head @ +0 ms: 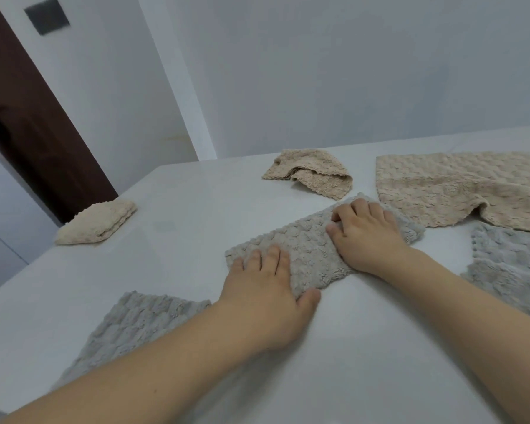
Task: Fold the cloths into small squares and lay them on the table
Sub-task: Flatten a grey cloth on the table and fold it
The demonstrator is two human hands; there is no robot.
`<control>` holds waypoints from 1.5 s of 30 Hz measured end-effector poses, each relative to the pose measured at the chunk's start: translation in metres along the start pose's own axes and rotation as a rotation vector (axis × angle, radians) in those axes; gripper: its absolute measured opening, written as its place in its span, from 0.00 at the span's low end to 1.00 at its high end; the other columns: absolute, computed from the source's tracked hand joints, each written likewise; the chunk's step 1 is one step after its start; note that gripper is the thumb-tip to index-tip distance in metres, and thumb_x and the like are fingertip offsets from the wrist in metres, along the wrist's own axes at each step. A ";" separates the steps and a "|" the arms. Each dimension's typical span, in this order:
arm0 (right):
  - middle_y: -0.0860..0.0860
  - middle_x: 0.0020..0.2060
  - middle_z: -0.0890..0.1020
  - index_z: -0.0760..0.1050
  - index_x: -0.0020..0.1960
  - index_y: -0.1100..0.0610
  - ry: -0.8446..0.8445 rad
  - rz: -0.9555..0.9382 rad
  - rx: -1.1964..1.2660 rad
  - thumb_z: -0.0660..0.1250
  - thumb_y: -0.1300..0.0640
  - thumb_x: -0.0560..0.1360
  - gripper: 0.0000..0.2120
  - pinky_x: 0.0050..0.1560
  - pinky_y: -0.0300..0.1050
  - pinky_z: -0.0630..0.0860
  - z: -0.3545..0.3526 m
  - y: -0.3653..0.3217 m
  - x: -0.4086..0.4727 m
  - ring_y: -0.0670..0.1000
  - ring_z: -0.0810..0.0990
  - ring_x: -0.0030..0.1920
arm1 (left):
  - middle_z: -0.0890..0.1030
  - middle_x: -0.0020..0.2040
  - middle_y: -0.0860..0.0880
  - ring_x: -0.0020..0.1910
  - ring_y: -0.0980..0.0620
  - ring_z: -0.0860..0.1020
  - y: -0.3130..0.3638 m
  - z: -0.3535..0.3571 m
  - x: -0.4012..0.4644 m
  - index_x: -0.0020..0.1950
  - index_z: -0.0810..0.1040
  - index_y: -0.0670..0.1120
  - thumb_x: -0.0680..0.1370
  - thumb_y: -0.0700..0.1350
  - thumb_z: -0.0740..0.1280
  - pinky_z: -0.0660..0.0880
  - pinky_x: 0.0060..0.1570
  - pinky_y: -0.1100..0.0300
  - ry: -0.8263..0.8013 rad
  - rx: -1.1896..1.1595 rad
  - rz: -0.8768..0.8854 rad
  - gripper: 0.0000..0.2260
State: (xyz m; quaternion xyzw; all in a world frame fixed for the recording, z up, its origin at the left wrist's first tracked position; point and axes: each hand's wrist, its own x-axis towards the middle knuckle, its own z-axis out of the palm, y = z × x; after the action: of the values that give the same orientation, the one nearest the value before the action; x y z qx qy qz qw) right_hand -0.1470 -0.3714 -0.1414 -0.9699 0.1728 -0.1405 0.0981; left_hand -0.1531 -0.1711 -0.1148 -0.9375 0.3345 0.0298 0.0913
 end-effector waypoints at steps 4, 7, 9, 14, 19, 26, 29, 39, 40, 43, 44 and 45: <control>0.53 0.60 0.72 0.71 0.62 0.53 0.010 -0.033 0.005 0.52 0.46 0.81 0.17 0.64 0.53 0.62 -0.003 -0.001 0.004 0.56 0.68 0.62 | 0.75 0.49 0.42 0.46 0.42 0.75 0.001 -0.015 -0.016 0.48 0.75 0.43 0.72 0.47 0.57 0.70 0.43 0.51 0.195 0.222 0.142 0.12; 0.52 0.63 0.75 0.73 0.64 0.54 -0.087 -0.135 0.039 0.51 0.49 0.81 0.18 0.71 0.53 0.59 -0.009 -0.008 0.005 0.53 0.71 0.64 | 0.74 0.50 0.42 0.48 0.42 0.74 0.014 -0.033 -0.021 0.46 0.70 0.46 0.79 0.47 0.57 0.66 0.44 0.54 0.019 0.090 0.123 0.06; 0.49 0.66 0.74 0.72 0.67 0.52 -0.163 -0.204 0.101 0.52 0.51 0.82 0.17 0.74 0.52 0.52 -0.012 -0.010 0.003 0.51 0.70 0.67 | 0.72 0.45 0.43 0.43 0.43 0.71 0.033 -0.038 -0.025 0.43 0.67 0.46 0.79 0.48 0.57 0.66 0.41 0.56 -0.024 -0.019 0.216 0.08; 0.46 0.67 0.75 0.72 0.68 0.50 -0.239 -0.293 0.262 0.58 0.50 0.82 0.16 0.66 0.42 0.61 -0.021 -0.003 -0.003 0.50 0.71 0.66 | 0.68 0.61 0.44 0.60 0.44 0.68 0.045 -0.037 -0.047 0.59 0.67 0.45 0.79 0.48 0.59 0.69 0.60 0.51 -0.074 -0.133 0.379 0.11; 0.48 0.68 0.74 0.71 0.68 0.50 -0.182 -0.307 0.242 0.58 0.47 0.81 0.18 0.68 0.47 0.65 -0.017 0.002 0.002 0.51 0.71 0.67 | 0.64 0.60 0.47 0.59 0.49 0.65 -0.010 -0.030 -0.031 0.62 0.61 0.49 0.72 0.47 0.63 0.70 0.56 0.55 -0.058 0.128 0.349 0.20; 0.45 0.74 0.65 0.65 0.74 0.45 -0.187 -0.258 0.126 0.53 0.42 0.81 0.23 0.75 0.52 0.54 -0.010 0.010 0.007 0.48 0.60 0.74 | 0.72 0.58 0.48 0.54 0.47 0.72 -0.015 -0.021 -0.015 0.60 0.68 0.47 0.75 0.40 0.59 0.64 0.43 0.58 0.129 0.209 0.409 0.14; 0.45 0.71 0.70 0.70 0.71 0.47 -0.156 -0.243 0.168 0.56 0.44 0.81 0.20 0.72 0.48 0.60 -0.015 0.010 0.006 0.48 0.65 0.72 | 0.76 0.57 0.50 0.56 0.47 0.75 -0.014 -0.024 -0.017 0.59 0.74 0.49 0.73 0.39 0.60 0.69 0.48 0.58 0.053 0.063 0.414 0.15; 0.44 0.40 0.83 0.82 0.47 0.51 -0.071 -0.088 0.632 0.61 0.56 0.79 0.11 0.43 0.43 0.78 -0.020 0.009 0.004 0.50 0.82 0.42 | 0.75 0.41 0.52 0.39 0.53 0.72 -0.003 -0.046 -0.025 0.49 0.73 0.49 0.64 0.52 0.64 0.69 0.39 0.55 -0.515 -0.488 0.310 0.15; 0.45 0.41 0.84 0.83 0.46 0.52 -0.072 -0.064 0.690 0.61 0.56 0.78 0.11 0.45 0.45 0.79 -0.019 0.010 0.005 0.49 0.82 0.42 | 0.74 0.41 0.52 0.37 0.54 0.70 -0.006 -0.049 -0.022 0.50 0.72 0.49 0.64 0.52 0.65 0.67 0.38 0.55 -0.572 -0.484 0.313 0.17; 0.46 0.40 0.85 0.82 0.45 0.54 -0.086 -0.029 0.824 0.62 0.58 0.78 0.10 0.48 0.41 0.78 -0.015 0.014 0.009 0.43 0.82 0.43 | 0.72 0.40 0.49 0.35 0.53 0.68 -0.016 -0.059 -0.008 0.48 0.69 0.50 0.65 0.46 0.67 0.65 0.33 0.59 -0.661 -0.517 0.319 0.14; 0.46 0.39 0.85 0.82 0.44 0.54 -0.092 -0.024 0.864 0.62 0.59 0.78 0.10 0.49 0.40 0.77 -0.015 0.015 0.010 0.41 0.82 0.42 | 0.72 0.39 0.48 0.33 0.54 0.68 -0.019 -0.062 -0.003 0.47 0.68 0.50 0.64 0.44 0.66 0.65 0.31 0.61 -0.672 -0.563 0.308 0.14; 0.46 0.39 0.85 0.82 0.43 0.55 -0.098 -0.018 0.892 0.62 0.59 0.77 0.11 0.49 0.40 0.77 -0.014 0.016 0.011 0.41 0.82 0.41 | 0.71 0.39 0.49 0.32 0.55 0.69 -0.021 -0.065 0.002 0.47 0.68 0.50 0.63 0.41 0.65 0.65 0.30 0.62 -0.671 -0.601 0.297 0.14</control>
State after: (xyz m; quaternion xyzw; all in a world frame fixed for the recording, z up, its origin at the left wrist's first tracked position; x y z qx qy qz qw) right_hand -0.1465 -0.3922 -0.1298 -0.8399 0.0822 -0.1561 0.5133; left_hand -0.1388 -0.1691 -0.0477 -0.8031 0.3935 0.4392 -0.0861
